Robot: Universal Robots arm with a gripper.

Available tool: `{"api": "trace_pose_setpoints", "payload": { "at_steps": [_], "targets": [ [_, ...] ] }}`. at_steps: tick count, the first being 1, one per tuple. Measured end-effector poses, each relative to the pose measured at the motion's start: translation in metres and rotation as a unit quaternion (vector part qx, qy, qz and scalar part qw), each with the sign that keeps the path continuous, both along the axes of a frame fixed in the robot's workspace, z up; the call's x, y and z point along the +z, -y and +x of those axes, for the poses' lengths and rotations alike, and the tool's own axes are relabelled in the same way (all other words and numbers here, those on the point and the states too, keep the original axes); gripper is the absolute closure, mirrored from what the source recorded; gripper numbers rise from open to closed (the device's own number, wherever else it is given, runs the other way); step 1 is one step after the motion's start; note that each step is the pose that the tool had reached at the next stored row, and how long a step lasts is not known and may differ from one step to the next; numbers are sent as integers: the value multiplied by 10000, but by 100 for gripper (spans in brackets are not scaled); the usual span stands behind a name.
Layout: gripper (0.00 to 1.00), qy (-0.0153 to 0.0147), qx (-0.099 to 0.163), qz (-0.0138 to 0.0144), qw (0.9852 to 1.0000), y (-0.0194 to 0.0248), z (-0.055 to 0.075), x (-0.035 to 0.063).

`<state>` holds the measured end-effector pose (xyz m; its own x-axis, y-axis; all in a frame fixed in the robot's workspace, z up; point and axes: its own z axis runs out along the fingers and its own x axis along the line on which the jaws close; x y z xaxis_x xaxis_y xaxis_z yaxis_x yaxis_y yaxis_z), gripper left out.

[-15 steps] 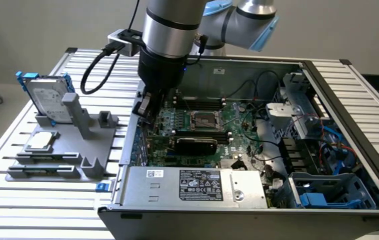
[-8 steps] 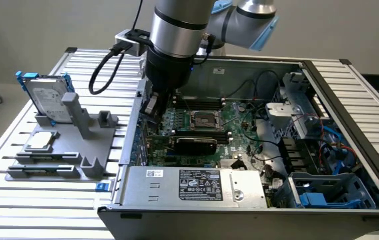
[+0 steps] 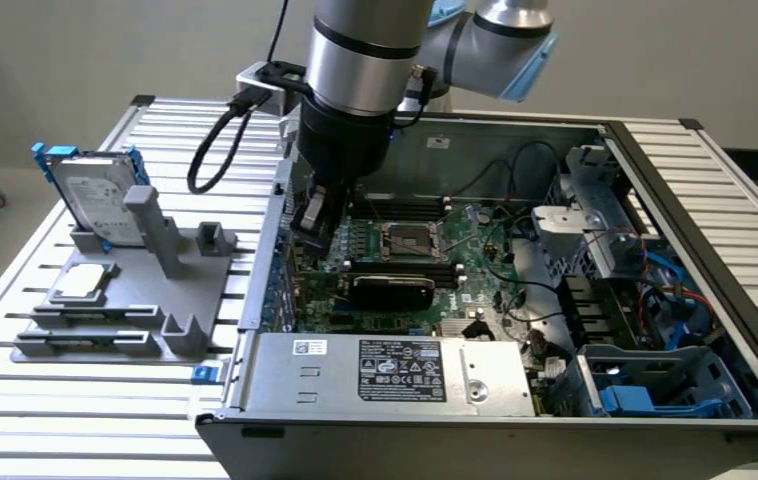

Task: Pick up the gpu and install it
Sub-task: 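Press down on the gpu until it lock into place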

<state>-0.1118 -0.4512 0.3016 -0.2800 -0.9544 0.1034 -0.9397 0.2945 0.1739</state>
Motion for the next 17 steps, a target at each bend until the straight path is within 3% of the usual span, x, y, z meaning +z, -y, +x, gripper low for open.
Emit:
{"api": "trace_pose_setpoints", "payload": {
  "at_steps": [4, 8, 12, 17],
  "targets": [
    [89, 101, 98, 65, 9999, 0, 4, 0],
    [89, 178, 175, 121, 9996, 0, 17, 0],
    [89, 242, 241, 158, 9993, 0, 34, 0],
    [89, 329, 321, 185, 9988, 0, 56, 0]
  ]
}}
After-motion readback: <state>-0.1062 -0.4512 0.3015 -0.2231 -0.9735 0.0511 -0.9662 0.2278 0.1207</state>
